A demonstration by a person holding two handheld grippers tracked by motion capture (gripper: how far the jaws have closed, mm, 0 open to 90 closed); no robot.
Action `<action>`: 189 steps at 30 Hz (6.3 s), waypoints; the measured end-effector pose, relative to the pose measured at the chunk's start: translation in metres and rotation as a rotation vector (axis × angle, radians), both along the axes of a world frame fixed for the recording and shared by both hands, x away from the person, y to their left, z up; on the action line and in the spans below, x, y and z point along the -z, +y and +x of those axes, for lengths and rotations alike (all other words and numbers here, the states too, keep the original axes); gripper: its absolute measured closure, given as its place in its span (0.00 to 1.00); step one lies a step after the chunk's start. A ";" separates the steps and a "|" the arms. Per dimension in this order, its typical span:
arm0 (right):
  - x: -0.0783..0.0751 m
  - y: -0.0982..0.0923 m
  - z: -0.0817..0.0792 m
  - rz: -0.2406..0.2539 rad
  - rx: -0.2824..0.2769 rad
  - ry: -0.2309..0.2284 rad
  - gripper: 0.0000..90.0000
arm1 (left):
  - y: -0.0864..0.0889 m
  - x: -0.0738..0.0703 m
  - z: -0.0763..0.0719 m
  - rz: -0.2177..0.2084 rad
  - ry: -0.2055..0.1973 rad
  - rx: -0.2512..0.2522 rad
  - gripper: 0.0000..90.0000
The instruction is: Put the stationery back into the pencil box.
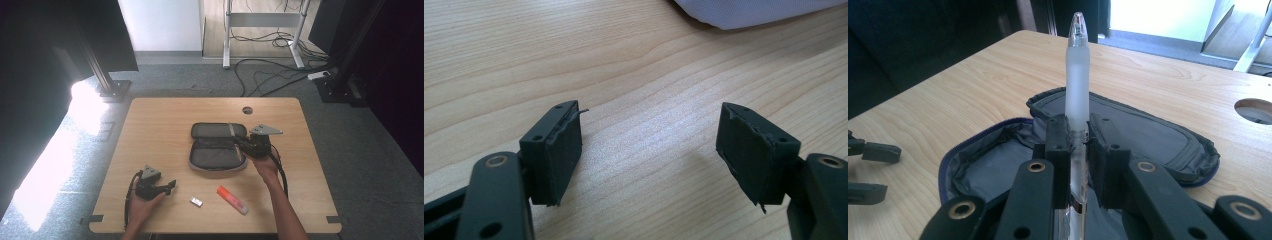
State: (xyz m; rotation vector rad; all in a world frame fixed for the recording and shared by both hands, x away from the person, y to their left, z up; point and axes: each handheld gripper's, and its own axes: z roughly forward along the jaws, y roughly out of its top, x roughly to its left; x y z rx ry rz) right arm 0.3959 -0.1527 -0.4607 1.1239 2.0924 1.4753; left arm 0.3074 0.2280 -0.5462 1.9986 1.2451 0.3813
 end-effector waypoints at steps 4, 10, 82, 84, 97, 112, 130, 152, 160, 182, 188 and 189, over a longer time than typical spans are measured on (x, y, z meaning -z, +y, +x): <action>0.002 0.002 0.003 -0.006 -0.002 0.002 0.87 | 0.000 0.000 0.000 0.000 0.000 -0.001 0.30; 0.009 0.006 0.007 -0.038 0.004 0.012 0.87 | 0.000 0.000 0.000 -0.007 0.001 -0.002 0.30; 0.048 0.042 0.012 -0.111 -0.095 0.105 0.79 | 0.001 0.000 0.001 -0.014 0.004 -0.002 0.30; 0.045 0.041 0.009 -0.106 -0.088 0.095 0.74 | 0.001 0.000 0.001 -0.011 0.002 -0.003 0.30; 0.035 0.016 -0.016 0.004 -0.066 0.066 0.56 | 0.001 0.000 0.001 -0.007 0.000 -0.002 0.30; 0.043 0.001 -0.034 -0.020 -0.032 0.060 0.51 | 0.000 0.000 0.001 -0.002 0.000 -0.004 0.30; 0.045 -0.007 -0.067 -0.011 -0.022 0.057 0.51 | 0.001 0.000 0.001 -0.010 0.003 -0.003 0.30; 0.066 -0.017 -0.100 -0.023 -0.035 0.095 0.52 | 0.000 0.000 0.002 -0.001 0.000 -0.001 0.30; 0.064 -0.015 -0.108 -0.028 -0.051 0.089 0.53 | 0.000 0.000 0.002 -0.002 0.000 -0.003 0.30; 0.075 -0.012 -0.130 -0.023 -0.070 0.134 0.48 | 0.000 0.000 0.002 0.002 0.000 -0.002 0.30; 0.078 -0.010 -0.135 -0.037 -0.071 0.133 0.49 | 0.000 0.000 0.002 0.002 0.000 -0.002 0.30; 0.078 -0.009 -0.135 -0.038 -0.072 0.133 0.49 | 0.000 0.000 0.002 0.002 0.000 -0.002 0.30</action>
